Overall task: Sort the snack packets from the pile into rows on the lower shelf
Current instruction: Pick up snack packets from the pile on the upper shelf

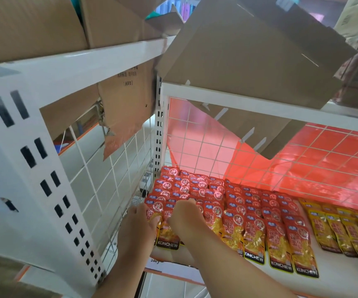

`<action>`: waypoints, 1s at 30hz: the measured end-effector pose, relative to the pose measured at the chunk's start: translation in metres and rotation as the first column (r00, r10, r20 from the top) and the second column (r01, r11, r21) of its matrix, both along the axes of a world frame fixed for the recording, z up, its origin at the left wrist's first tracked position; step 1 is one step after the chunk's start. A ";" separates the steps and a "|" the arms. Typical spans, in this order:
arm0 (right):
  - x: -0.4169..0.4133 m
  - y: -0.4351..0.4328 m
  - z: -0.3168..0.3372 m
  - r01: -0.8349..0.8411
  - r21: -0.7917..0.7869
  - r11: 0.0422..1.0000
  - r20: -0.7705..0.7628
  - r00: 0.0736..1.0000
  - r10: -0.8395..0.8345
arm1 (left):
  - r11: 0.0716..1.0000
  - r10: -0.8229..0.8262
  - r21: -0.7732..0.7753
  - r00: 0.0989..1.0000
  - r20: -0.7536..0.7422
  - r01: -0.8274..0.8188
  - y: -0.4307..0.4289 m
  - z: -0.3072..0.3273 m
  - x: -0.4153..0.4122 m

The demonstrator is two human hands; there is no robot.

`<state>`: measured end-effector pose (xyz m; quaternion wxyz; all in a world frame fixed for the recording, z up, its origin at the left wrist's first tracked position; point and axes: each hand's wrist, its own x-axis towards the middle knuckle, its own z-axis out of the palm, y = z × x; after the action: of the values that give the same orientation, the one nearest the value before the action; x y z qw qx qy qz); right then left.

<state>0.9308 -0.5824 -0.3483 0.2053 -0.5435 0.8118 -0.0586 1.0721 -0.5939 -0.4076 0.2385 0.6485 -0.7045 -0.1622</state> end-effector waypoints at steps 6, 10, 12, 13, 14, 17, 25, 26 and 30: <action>0.000 0.002 0.005 -0.018 0.048 0.999 -0.013 1.000 0.019 | 1.000 -0.016 0.006 1.000 -0.009 0.016 0.002 0.001 0.000; 0.000 0.002 0.011 -0.016 0.048 0.999 -0.006 1.000 0.016 | 1.000 -0.026 -0.002 1.000 -0.002 0.026 0.004 0.002 0.002; -0.004 0.003 0.013 -0.014 0.026 1.000 0.010 1.000 0.014 | 0.999 -0.034 -0.012 0.999 -0.004 0.034 0.006 0.003 0.002; -0.006 0.004 0.017 -0.023 0.016 1.000 0.016 1.000 0.022 | 0.999 -0.040 -0.021 0.999 -0.009 0.040 0.007 0.005 0.002; -0.008 0.005 0.021 -0.023 -0.001 1.000 0.023 0.999 0.023 | 0.999 -0.046 -0.030 0.999 -0.010 0.045 0.008 0.007 0.001; -0.019 0.008 0.034 -0.021 -0.053 0.998 0.037 0.999 0.023 | 0.998 -0.028 -0.050 0.999 0.015 0.029 0.010 0.021 -0.004; -0.057 0.030 0.100 -0.021 -0.277 0.961 0.074 0.996 0.043 | 0.961 -0.163 -0.234 0.986 -0.036 0.150 0.009 0.116 -0.025; -0.066 0.038 0.111 -0.008 -0.333 0.943 0.101 0.994 0.044 | 0.949 -0.216 -0.257 0.971 -0.101 0.184 0.010 0.131 -0.031; -0.100 0.073 0.157 0.009 -0.542 0.841 0.160 0.983 0.092 | 0.870 -0.392 -0.406 0.890 -0.232 0.278 0.024 0.193 -0.058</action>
<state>0.8303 -0.5098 -0.1909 0.1174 -0.5891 0.7287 -0.3289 1.0139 -0.5697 -0.2143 0.4282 0.4261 -0.7790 -0.1678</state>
